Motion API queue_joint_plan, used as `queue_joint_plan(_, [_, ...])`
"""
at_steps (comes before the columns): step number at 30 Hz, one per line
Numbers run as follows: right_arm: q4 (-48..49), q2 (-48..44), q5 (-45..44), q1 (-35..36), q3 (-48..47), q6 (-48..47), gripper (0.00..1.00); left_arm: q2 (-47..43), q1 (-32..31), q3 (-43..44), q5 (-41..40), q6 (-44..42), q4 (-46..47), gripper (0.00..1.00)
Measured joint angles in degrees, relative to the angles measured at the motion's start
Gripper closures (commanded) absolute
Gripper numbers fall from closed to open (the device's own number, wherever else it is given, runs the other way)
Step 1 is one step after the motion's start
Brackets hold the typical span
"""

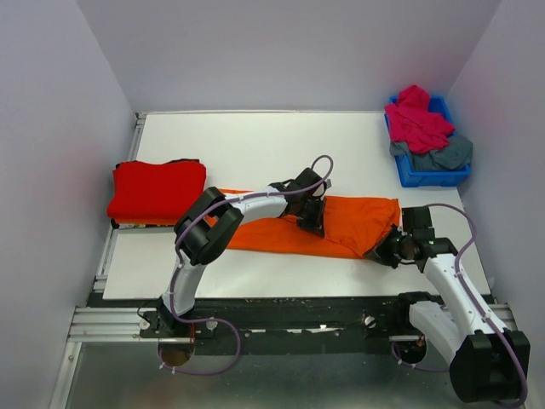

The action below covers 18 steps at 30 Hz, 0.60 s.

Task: Fold and stack the t-shirts
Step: Fold the other side of the tshirt into a rectangle

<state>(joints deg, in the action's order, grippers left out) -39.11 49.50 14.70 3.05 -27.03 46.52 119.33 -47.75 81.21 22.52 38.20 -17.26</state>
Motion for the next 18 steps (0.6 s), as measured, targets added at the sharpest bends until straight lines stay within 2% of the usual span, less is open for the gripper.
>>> queue_joint_plan(18, [-0.5,2.2,0.2,0.0,-2.1,-0.1,0.99,-1.4,1.7,1.3,1.0,-1.9,-4.4,1.00])
